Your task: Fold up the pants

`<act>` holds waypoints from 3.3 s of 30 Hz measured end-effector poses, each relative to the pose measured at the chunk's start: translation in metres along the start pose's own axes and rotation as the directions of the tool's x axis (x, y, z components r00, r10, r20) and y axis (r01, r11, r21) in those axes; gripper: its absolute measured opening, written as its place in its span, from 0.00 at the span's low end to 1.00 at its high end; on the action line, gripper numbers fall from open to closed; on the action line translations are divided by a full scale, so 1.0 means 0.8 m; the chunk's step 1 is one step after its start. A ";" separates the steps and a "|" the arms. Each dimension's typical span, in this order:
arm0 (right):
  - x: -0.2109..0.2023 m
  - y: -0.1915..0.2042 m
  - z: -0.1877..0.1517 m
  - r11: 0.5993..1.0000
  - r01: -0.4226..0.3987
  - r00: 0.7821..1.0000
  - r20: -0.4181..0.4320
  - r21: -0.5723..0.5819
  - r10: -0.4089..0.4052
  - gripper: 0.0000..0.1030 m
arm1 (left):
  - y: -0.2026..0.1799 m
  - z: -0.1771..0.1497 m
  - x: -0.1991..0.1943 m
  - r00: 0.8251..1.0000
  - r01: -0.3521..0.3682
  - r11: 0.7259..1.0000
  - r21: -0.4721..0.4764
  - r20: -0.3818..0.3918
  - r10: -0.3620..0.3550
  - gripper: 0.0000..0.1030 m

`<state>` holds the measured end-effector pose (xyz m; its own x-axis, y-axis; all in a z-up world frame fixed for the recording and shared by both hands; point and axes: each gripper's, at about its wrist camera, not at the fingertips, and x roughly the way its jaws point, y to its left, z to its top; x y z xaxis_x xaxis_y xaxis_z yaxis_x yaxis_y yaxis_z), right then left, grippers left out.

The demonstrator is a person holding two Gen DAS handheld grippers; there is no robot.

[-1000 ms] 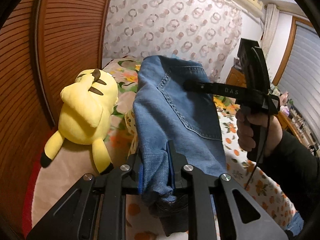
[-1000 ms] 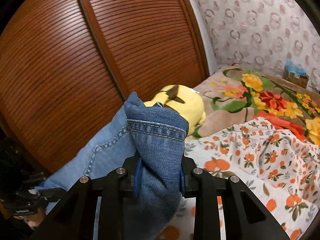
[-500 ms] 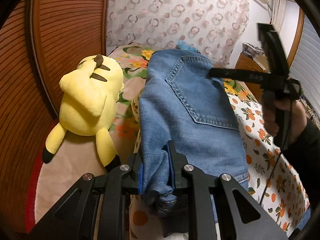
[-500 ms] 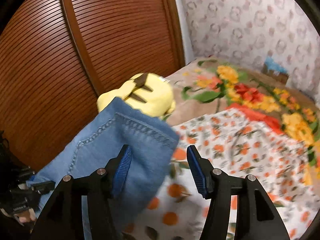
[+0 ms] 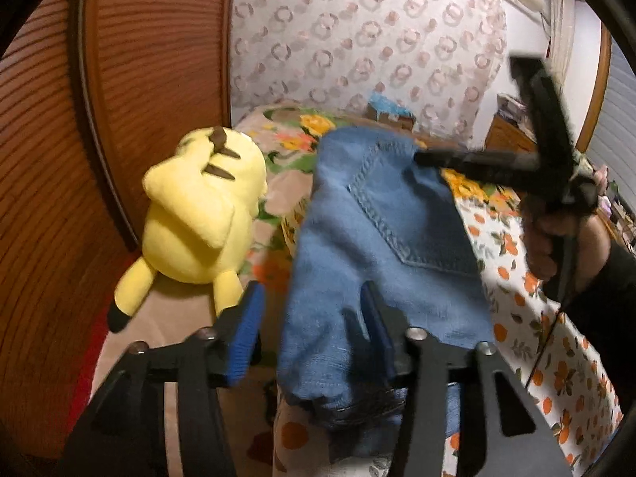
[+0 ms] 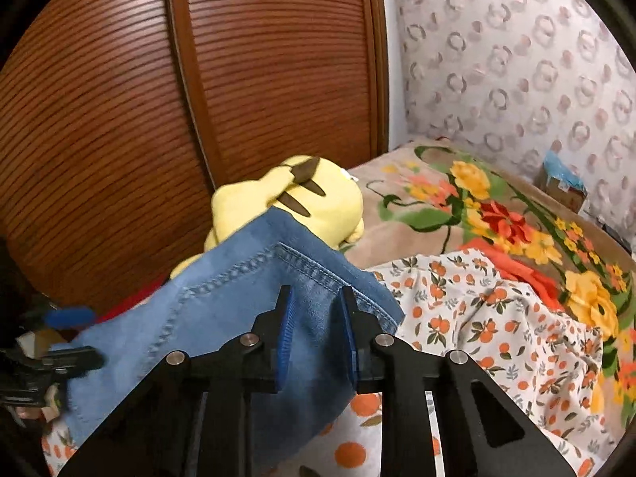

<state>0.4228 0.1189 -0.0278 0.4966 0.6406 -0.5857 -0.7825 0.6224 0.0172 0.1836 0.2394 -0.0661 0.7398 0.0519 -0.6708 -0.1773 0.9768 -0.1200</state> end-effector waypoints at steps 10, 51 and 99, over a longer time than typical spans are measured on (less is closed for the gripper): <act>0.043 -0.008 0.016 0.999 0.035 0.998 -0.055 0.017 -0.034 0.22 | -0.014 -0.005 0.008 1.000 0.010 1.000 0.028 -0.016 -0.010 0.52; -0.184 0.088 -0.069 0.999 0.043 0.997 0.064 0.033 -0.045 0.26 | -0.044 -0.044 -0.099 0.995 -0.029 0.999 0.025 0.094 0.027 0.88; -0.438 0.149 -0.233 0.929 0.315 0.930 0.134 0.194 -0.343 0.80 | -0.201 -0.085 -0.164 0.985 0.079 0.989 0.126 0.145 -0.097 0.88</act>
<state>0.0854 -0.1150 0.0280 0.7803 0.4423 -0.4422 -0.4980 0.8671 -0.0115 0.0712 0.0614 -0.0085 0.8398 -0.0132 -0.5428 -0.0356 0.9962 -0.0793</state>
